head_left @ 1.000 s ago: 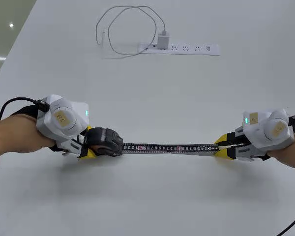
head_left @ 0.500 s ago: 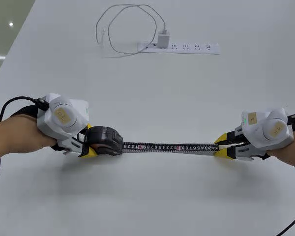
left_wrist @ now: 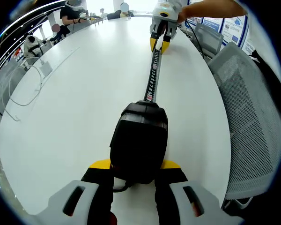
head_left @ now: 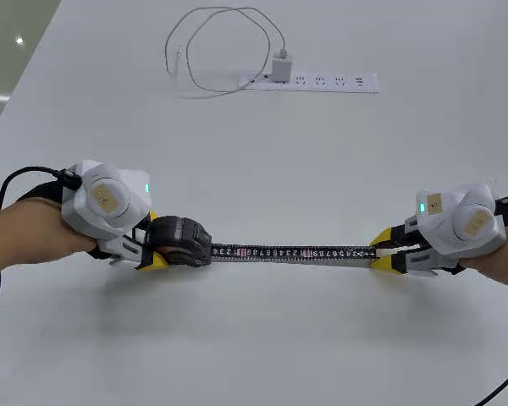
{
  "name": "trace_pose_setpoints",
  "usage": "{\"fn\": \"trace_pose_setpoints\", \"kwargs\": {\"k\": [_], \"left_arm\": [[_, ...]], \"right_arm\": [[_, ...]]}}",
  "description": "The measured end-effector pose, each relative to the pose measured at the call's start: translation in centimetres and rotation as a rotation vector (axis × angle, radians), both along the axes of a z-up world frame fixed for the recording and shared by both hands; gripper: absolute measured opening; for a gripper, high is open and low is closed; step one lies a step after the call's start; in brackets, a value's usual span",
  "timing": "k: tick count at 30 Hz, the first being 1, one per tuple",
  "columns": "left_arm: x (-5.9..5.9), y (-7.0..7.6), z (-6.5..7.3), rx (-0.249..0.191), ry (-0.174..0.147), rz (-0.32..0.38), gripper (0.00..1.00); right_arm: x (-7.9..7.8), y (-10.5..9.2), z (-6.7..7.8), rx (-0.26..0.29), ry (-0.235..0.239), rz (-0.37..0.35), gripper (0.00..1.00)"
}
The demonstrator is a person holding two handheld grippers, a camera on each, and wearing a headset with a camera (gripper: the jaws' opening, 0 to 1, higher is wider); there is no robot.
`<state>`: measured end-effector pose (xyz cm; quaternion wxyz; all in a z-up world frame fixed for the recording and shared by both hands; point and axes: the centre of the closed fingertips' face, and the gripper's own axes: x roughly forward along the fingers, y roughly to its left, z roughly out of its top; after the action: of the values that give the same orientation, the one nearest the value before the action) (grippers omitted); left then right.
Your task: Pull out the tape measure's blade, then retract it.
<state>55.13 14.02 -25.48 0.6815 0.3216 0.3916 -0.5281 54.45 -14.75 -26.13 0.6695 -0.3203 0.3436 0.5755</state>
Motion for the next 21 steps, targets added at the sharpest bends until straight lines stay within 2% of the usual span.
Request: {"fn": "trace_pose_setpoints", "kwargs": {"k": [7,16,18,21], "left_arm": [[0.05,-0.26,0.18,-0.014,0.004,0.017,0.31],[0.08,-0.58,0.24,-0.03,0.01,0.039,0.46],[0.25,-0.65,0.37,-0.034,0.0,0.036,0.46],[0.1,-0.66,0.42,-0.034,0.01,0.037,0.45]], "right_arm": [[0.12,0.59,0.18,0.014,0.004,-0.005,0.15],[0.21,0.39,0.05,0.012,0.015,-0.048,0.25],[0.19,0.41,0.05,0.014,0.019,-0.054,0.26],[0.12,0.47,0.05,0.017,0.022,-0.055,0.25]]}}
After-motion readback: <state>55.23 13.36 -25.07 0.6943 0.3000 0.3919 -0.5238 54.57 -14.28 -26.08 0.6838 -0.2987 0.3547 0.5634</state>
